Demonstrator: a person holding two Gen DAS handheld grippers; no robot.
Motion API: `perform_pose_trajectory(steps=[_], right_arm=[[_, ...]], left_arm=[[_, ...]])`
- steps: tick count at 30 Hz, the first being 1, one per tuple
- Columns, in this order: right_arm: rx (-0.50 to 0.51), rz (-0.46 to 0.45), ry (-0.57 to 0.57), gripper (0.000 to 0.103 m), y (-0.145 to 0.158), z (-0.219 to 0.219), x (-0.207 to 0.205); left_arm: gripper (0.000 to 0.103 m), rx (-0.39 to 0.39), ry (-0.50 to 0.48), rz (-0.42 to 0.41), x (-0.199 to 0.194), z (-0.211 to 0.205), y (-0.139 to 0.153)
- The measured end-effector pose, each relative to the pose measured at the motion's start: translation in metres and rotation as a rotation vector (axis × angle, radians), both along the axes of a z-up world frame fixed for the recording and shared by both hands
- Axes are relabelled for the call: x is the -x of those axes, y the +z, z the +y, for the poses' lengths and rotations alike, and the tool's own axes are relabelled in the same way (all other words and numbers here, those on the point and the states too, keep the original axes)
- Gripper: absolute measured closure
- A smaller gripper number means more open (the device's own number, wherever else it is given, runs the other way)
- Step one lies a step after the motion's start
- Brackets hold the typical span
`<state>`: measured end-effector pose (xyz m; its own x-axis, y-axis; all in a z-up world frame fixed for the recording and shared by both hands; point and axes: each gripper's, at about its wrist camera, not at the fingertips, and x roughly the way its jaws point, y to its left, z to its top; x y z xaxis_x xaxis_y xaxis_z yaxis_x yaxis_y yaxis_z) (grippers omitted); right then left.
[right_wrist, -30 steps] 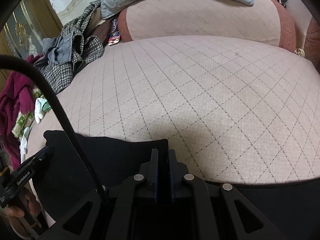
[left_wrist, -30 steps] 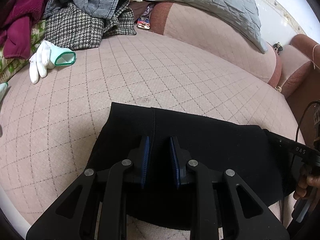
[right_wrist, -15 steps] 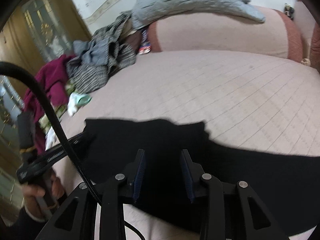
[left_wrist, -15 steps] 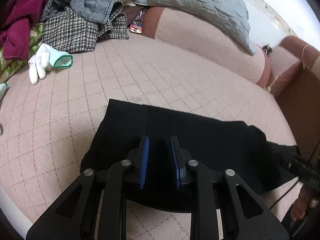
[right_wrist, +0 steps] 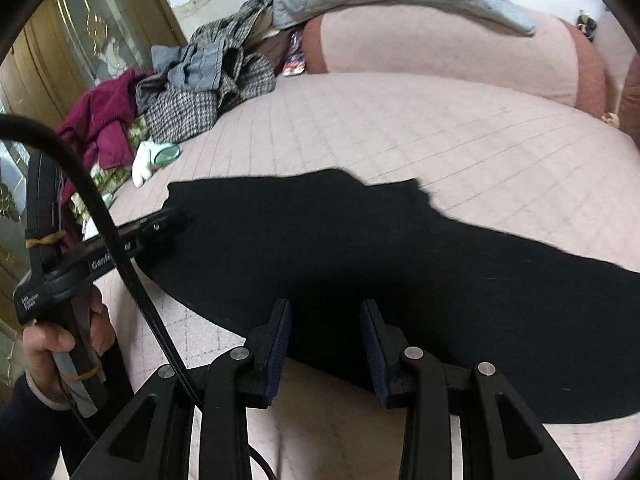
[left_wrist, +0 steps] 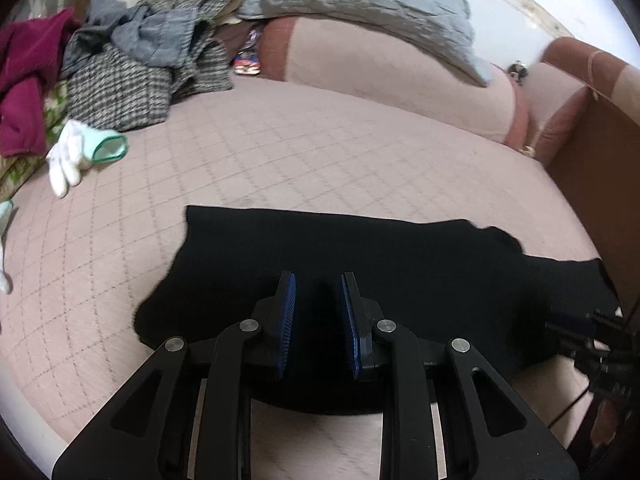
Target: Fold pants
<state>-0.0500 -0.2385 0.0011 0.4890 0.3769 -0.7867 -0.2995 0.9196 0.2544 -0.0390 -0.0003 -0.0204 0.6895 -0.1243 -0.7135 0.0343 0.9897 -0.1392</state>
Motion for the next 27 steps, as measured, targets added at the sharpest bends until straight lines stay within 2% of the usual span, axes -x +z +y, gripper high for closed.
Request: perform_pose_trajectory(steps=[8,14,19,22,27], right_arm=[[-0.032,-0.002,-0.127,0.063,0.020,-0.057,0.006],[-0.018,-0.013,-0.181,0.063,0.029,-0.087,0.012],[0.031,-0.029,-0.223,0.061,0.044,-0.124,0.021],[0.057,-0.029,-0.261,0.056,0.053,-0.158,0.030],[0.048,0.012,-0.334,0.056,0.053,-0.220,0.051]], left_arm=[[0.082,0.039,-0.095,-0.003,0.009,-0.046,0.011],[0.082,0.026,-0.140,0.031,0.009,-0.072,0.003],[0.082,0.012,-0.180,0.055,0.014,-0.091,-0.003],[0.083,0.020,-0.236,0.044,0.013,-0.108,0.004],[0.081,0.065,-0.361,0.057,0.000,-0.154,0.014]])
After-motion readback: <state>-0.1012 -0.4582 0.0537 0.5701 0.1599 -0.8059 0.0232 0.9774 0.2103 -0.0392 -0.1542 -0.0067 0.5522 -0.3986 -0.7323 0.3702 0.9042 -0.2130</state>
